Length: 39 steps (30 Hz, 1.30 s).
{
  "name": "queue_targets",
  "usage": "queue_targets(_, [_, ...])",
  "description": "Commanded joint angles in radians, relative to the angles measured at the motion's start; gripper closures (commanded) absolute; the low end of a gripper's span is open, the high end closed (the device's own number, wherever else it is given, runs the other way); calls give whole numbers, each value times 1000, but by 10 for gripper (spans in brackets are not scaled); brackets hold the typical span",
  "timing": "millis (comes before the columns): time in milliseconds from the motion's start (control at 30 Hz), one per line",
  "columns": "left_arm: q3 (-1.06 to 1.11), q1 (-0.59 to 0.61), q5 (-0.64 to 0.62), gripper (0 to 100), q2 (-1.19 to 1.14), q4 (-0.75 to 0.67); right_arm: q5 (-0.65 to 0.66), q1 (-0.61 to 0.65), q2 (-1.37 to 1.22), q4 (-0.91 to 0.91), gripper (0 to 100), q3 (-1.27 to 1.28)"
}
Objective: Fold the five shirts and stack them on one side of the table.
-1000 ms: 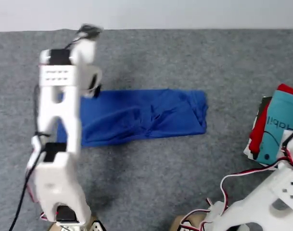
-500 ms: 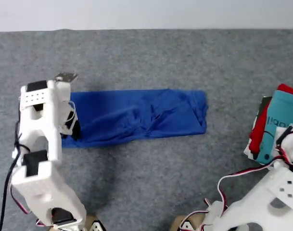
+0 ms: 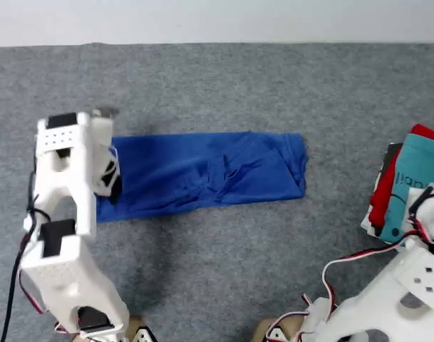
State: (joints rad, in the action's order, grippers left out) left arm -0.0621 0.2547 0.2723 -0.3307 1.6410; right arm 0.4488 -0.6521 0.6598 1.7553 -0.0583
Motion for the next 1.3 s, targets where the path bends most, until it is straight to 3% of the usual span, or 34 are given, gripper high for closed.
queue_targets(0, [-93,-9,12,888,114,15,-2,59,8,31,983,0])
queue_targets(167, [-128,-11,8,888,49,-87,-37,314,-64,31,984,0])
queue_targets(333, [-189,-26,6,890,-63,-147,-258,556,-312,-25,984,-8])
queue_targets(467, [-306,-26,5,892,-144,-149,-450,705,-506,-183,980,-8])
queue_targets(567, [-395,-26,5,892,-213,-149,-512,794,-648,-320,980,-6])
queue_targets(767, [-558,-28,3,892,-373,-140,-614,883,-869,-555,983,-6])
queue_targets(900, [-641,-28,3,892,-471,-120,-598,898,-1000,-684,983,-6])
queue_targets(1267, [-947,-23,5,892,-706,-29,-597,854,-1213,-710,984,-6])
